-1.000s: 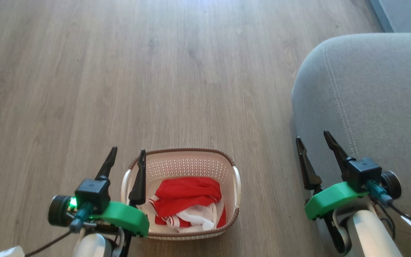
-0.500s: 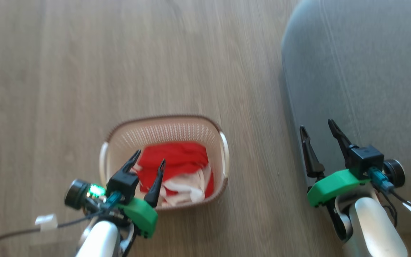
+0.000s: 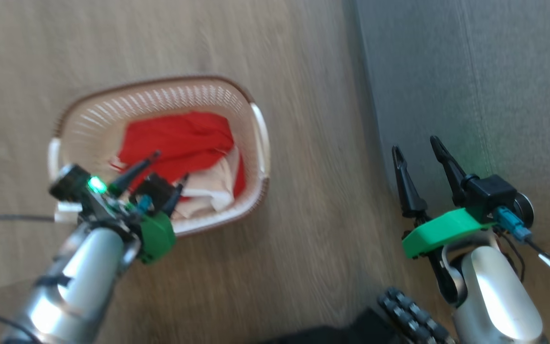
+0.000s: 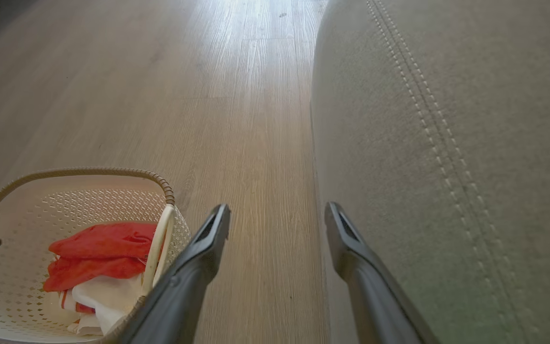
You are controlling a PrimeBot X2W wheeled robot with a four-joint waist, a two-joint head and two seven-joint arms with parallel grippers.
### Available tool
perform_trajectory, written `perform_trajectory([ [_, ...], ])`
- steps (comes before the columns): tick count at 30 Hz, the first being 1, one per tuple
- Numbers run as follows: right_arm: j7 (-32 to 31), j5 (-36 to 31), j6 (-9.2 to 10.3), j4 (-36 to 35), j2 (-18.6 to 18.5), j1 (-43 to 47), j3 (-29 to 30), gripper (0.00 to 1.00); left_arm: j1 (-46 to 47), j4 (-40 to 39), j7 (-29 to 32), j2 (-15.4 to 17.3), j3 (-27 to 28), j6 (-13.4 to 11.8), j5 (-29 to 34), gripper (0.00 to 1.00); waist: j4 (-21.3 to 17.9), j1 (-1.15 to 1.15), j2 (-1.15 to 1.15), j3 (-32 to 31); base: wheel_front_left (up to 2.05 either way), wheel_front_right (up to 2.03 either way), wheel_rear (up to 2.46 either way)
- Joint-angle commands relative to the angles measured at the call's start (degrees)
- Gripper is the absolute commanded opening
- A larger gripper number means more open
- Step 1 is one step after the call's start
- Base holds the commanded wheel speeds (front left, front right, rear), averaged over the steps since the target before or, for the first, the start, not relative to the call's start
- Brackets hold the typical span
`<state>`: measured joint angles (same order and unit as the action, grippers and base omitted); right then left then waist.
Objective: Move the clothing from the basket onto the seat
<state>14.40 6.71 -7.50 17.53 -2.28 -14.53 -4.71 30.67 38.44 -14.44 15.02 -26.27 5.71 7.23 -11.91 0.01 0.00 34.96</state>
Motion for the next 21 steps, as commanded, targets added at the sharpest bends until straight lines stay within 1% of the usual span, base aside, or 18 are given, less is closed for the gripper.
perform_trajectory([
  [1, 0.6, 0.67, 0.01, -1.73, -0.6, 0.27, -1.67, 1.0, 1.37, -0.08, -0.56, 2.16, 0.81, 0.05, 0.74, 1.0, -4.55, -0.01, 0.0, 6.23, 0.0, 0.0, 0.0],
  [8, 0.6, 4.35, 0.01, -2.86, -0.6, -0.14, -4.89, 1.0, 10.66, 8.31, -0.56, 6.47, -2.89, 0.14, 2.8, 1.0, -8.86, -0.01, 0.0, 13.09, 0.0, 0.0, 0.0],
  [12, 0.6, 6.19, 0.01, -3.76, -0.6, -0.09, -7.0, 1.0, 15.98, 13.99, -0.56, 8.34, -5.11, 0.44, 4.26, 1.0, -11.15, -0.01, 0.0, 16.41, 0.0, 0.0, 0.0],
  [16, 0.6, 6.74, 0.01, -4.34, -0.6, 1.11, -7.16, 1.0, 20.35, 20.34, -0.56, 8.4, -8.6, 0.99, 6.2, 1.0, -11.54, -0.01, 0.0, 17.87, 0.0, 0.0, 0.0],
  [17, 0.6, 6.74, 0.01, -4.34, -0.6, 1.11, -7.16, 1.0, 20.35, 20.34, -0.56, 8.4, -8.6, 0.99, 6.2, 1.0, -11.54, -0.01, 0.0, 17.87, 0.0, 0.0, 0.0],
  [21, 0.6, 6.97, 0.01, -4.99, -0.6, 2.34, -7.11, 1.0, 23.86, 25.96, -0.56, 7.8, -11.43, 1.26, 7.72, 1.0, -11.65, -0.01, 0.0, 18.71, 0.0, 0.0, 0.0],
])
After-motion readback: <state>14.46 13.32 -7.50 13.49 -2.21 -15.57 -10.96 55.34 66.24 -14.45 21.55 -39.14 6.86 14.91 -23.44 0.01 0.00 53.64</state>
